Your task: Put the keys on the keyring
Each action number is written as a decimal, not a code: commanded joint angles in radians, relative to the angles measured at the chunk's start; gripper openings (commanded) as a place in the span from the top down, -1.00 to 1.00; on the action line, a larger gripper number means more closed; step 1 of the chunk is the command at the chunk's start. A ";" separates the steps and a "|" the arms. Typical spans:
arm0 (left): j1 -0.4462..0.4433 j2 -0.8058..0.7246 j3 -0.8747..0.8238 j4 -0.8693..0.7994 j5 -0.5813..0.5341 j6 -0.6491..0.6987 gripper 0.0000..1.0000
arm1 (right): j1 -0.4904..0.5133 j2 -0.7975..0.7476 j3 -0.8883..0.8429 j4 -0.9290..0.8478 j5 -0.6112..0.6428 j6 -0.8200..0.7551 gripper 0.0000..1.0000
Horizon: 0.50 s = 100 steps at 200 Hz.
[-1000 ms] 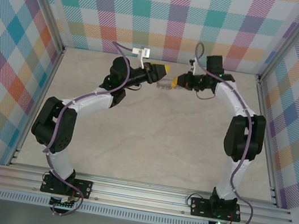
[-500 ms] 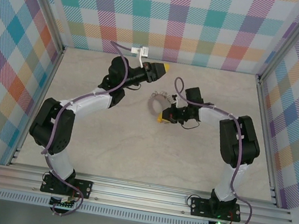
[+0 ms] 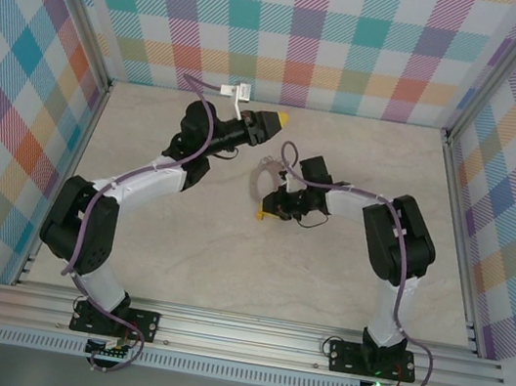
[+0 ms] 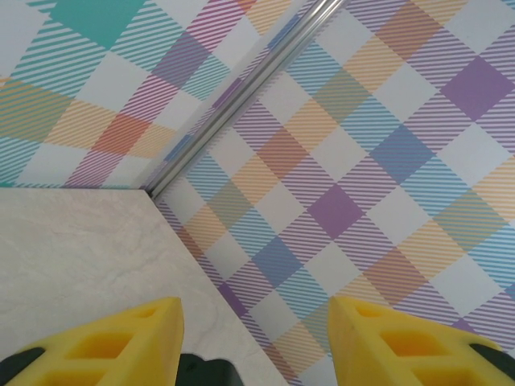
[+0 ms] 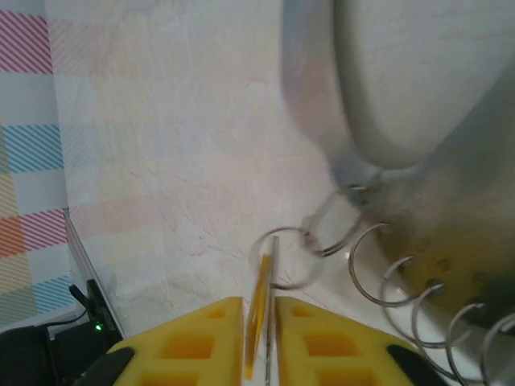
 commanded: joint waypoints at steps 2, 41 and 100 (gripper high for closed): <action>-0.008 -0.044 -0.016 -0.006 -0.004 -0.014 -0.02 | 0.021 -0.016 -0.024 0.040 -0.026 0.023 0.28; -0.012 -0.097 -0.039 -0.051 -0.004 -0.008 -0.14 | 0.019 -0.212 -0.135 0.027 -0.001 0.024 -0.40; -0.018 -0.310 -0.075 -0.371 -0.109 0.134 -0.80 | -0.007 -0.537 -0.183 -0.140 0.096 -0.016 -0.99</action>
